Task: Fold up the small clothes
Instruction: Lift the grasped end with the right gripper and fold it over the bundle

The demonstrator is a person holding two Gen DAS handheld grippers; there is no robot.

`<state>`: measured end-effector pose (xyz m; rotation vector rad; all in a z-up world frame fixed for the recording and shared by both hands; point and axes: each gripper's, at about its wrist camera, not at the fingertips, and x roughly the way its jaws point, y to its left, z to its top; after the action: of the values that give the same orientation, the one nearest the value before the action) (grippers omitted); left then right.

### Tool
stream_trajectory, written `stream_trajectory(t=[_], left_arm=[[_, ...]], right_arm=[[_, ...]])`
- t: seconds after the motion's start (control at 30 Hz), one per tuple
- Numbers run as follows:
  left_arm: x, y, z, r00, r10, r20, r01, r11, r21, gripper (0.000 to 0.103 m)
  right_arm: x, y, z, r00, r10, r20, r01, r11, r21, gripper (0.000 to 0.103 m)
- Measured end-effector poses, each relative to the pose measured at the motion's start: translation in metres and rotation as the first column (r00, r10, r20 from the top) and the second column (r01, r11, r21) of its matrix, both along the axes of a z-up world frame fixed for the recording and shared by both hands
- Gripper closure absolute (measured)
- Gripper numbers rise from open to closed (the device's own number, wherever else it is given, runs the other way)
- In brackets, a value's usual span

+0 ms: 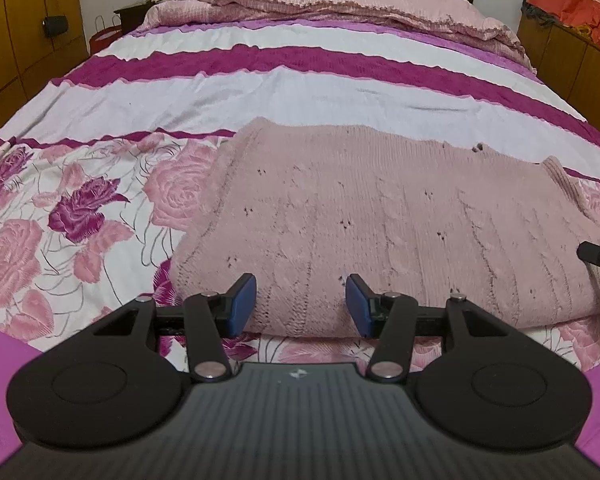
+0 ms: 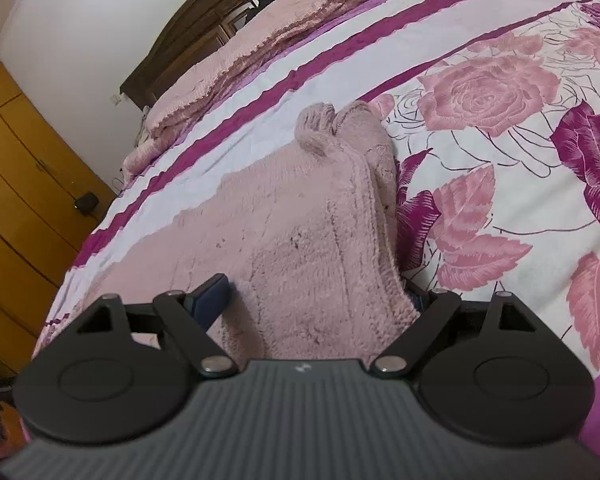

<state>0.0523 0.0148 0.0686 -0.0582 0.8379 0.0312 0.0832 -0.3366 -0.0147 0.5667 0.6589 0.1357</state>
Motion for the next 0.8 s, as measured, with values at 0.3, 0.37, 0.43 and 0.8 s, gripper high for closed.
stream_trajectory(t=[0.3,0.37,0.43,0.8], left_arm=[[-0.003,0.003,0.000,1.000,-0.006,0.009,0.006,1.000,-0.007,0.045],[-0.005,0.005,0.002,1.000,-0.002,0.013,0.003,1.000,-0.012,0.045],[-0.008,0.007,0.003,1.000,0.002,0.017,-0.002,1.000,-0.017,0.045],[-0.028,0.025,0.017,0.999,0.026,0.045,-0.024,0.999,-0.037,0.045]], right_arm=[[-0.005,-0.009,-0.002,1.000,-0.023,0.020,0.021,0.997,0.076,0.056],[-0.002,-0.010,-0.005,1.000,-0.023,0.012,0.022,0.995,0.100,0.051],[-0.001,-0.012,-0.007,1.000,-0.026,0.011,0.024,0.992,0.126,0.048],[-0.004,-0.013,0.001,0.998,-0.028,0.060,0.015,0.978,0.210,0.065]])
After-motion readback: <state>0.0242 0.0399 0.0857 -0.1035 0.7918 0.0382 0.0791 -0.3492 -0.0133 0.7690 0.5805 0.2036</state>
